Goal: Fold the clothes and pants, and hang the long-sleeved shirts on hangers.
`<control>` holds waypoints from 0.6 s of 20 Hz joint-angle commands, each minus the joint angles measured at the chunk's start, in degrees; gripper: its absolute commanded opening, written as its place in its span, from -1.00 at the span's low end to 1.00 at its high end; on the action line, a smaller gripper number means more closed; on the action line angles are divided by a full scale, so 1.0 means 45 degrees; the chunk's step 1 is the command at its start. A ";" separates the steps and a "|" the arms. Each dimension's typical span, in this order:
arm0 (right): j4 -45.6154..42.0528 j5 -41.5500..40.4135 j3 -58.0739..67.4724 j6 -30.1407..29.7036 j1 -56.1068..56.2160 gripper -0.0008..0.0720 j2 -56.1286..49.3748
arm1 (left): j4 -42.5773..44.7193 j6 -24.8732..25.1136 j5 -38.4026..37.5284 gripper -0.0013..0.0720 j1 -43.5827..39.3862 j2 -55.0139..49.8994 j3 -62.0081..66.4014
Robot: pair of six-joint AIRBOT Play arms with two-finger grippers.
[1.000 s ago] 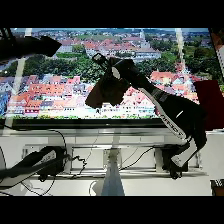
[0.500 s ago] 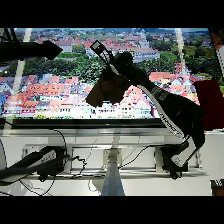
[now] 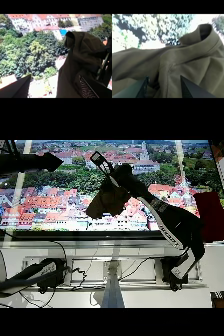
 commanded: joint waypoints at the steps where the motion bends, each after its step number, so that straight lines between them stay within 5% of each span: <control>1: -0.0087 0.0525 -0.0068 0.0199 -0.0097 0.24 -0.0364 | -0.0112 0.0005 -0.0015 0.95 -0.0053 -0.0034 0.0000; 2: -0.0117 0.0641 -0.0073 0.0510 -0.0170 0.19 -0.0461 | -0.0117 0.0005 -0.0010 0.95 -0.0058 -0.0034 0.0000; 6: -0.0102 0.1209 -0.0068 0.1292 -0.0787 -0.95 -0.0549 | -0.0117 0.0005 -0.0010 0.95 -0.0058 -0.0034 0.0000; 12: 0.0053 0.1807 0.2147 0.1287 -0.0860 -0.96 -0.0024 | -0.0515 0.0000 -0.0019 0.95 -0.0058 -0.0034 0.0000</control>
